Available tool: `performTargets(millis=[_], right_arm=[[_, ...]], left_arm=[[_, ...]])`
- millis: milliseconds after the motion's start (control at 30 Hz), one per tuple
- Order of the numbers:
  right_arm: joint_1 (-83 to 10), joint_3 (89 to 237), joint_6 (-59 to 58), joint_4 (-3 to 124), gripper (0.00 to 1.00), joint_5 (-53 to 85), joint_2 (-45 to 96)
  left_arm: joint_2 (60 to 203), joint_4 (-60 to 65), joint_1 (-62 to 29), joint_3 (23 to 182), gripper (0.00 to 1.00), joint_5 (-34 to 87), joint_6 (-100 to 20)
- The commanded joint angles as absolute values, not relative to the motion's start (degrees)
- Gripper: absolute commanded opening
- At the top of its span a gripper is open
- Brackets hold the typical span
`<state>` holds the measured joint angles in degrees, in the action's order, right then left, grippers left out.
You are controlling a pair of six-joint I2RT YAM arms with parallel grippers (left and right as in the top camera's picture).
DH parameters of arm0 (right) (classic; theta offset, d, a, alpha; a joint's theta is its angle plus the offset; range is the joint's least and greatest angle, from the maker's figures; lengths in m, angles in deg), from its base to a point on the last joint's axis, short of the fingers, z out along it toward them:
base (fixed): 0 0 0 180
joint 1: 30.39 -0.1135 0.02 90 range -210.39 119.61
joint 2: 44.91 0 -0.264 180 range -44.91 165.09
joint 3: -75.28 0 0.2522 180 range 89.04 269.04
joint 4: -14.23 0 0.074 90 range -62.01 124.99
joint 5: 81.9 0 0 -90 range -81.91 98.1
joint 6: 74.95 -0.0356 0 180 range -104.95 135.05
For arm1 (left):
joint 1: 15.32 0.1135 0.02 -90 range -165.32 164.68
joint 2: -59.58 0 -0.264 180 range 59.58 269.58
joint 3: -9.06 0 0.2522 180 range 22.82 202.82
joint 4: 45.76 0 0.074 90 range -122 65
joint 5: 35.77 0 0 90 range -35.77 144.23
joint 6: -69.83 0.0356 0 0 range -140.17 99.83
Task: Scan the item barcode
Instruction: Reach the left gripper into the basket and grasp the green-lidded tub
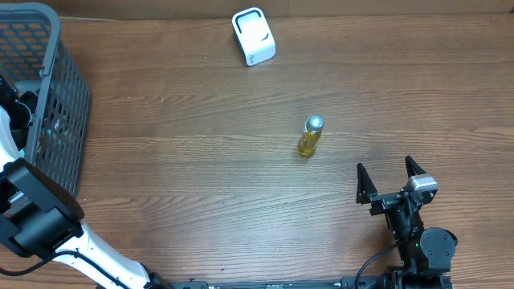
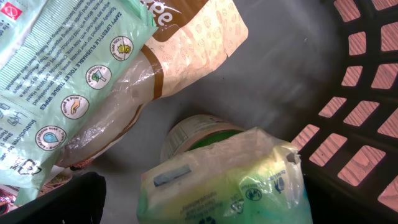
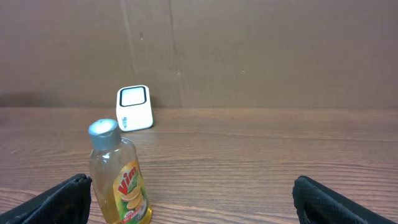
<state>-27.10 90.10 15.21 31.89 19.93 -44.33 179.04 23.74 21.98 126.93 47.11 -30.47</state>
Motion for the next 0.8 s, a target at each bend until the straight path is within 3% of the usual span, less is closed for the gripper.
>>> performTargets(millis=[0, 367, 767], right_arm=[[-26.93, 89.49, 15.02, 31.57, 1.0, 20.19, -44.74], [-26.93, 89.49, 15.02, 31.57, 1.0, 20.19, -44.74], [-26.93, 89.49, 15.02, 31.57, 1.0, 20.21, -44.74]], left_arm=[[179.5, 25.36, 21.8, 125.4, 1.0, 47.14, -29.18], [179.39, 31.02, 22.37, 133.36, 1.0, 45.58, -30.47], [179.48, 29.86, 22.26, 131.22, 1.0, 41.1, -30.45]])
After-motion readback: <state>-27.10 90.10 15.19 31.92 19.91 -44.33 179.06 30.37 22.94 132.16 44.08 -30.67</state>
